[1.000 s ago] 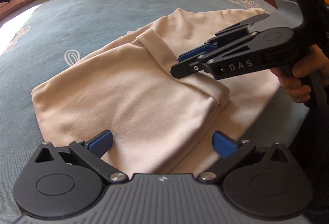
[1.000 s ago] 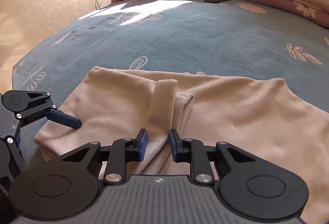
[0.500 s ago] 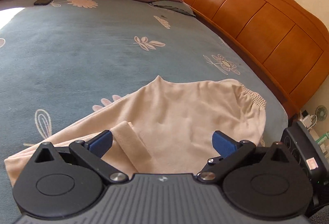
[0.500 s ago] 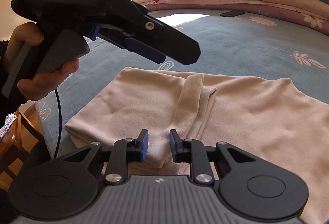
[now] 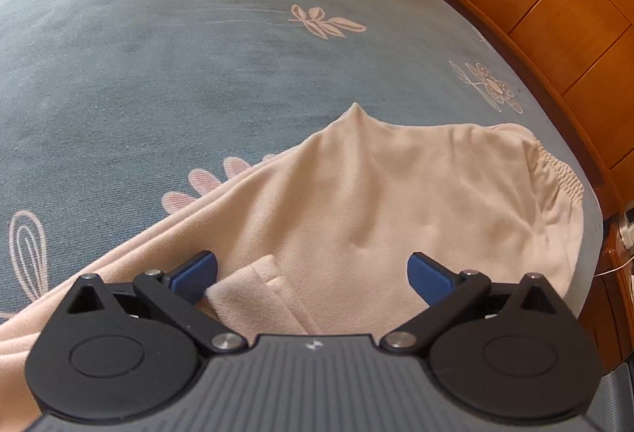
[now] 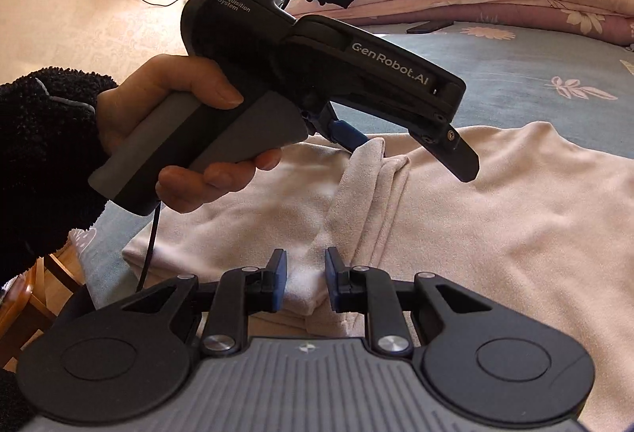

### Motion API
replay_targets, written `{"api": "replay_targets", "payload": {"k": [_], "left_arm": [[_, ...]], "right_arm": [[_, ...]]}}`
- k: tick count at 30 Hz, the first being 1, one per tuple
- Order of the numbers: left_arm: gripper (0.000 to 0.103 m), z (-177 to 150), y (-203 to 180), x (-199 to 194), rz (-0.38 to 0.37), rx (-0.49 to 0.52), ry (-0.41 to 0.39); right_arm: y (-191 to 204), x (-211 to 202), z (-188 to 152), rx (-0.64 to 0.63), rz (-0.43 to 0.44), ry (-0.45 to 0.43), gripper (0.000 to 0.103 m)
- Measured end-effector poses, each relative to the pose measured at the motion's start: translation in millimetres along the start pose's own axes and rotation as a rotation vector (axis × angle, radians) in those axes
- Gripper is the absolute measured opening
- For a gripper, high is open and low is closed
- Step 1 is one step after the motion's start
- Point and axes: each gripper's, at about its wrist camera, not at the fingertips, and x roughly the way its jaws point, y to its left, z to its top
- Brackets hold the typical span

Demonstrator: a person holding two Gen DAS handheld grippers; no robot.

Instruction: Fold clothes

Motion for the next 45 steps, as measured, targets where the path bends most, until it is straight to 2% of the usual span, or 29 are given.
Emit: {"api": "replay_targets", "payload": {"k": [2,6,10,13,21,23,25,30,37,41,45], "left_arm": [[0.100,6,-1,-21,-0.007,-0.008,-0.045],[0.101,6,-5,-60,-0.092,-0.019,-0.095],[0.101,4,4,-47,-0.180,-0.109,-0.023],[0.101,1,12,-20,-0.172,-0.158,0.037],[0.102,3,10,-10,-0.162,-0.131,0.035],[0.102,3,9,-9,-0.160,-0.123,0.030],[0.102,3,10,-8,-0.165,-0.125,0.026],[0.102,2,8,-8,-0.158,-0.117,0.021],[0.102,-2,-1,-7,-0.121,-0.059,0.003],[0.102,-2,-6,-9,-0.093,-0.031,-0.005],[0.102,0,-14,-33,-0.064,-0.017,-0.042]], "right_arm": [[1,1,2,0.005,-0.004,-0.001,0.024],[1,2,3,0.024,0.001,-0.007,0.024],[-2,4,2,0.047,0.013,-0.016,0.024],[-2,3,3,0.052,0.015,-0.015,0.024],[-6,-6,3,0.057,0.007,-0.030,0.024],[-4,-16,6,0.058,0.032,-0.050,0.025],[-1,-15,5,0.028,0.020,-0.015,0.025],[-1,-9,-4,0.014,0.000,-0.006,0.025],[17,-7,-12,-0.132,-0.077,-0.017,0.027],[28,-14,-15,-0.225,-0.109,-0.005,0.033],[29,-29,-9,-0.189,-0.115,-0.027,0.035]]}}
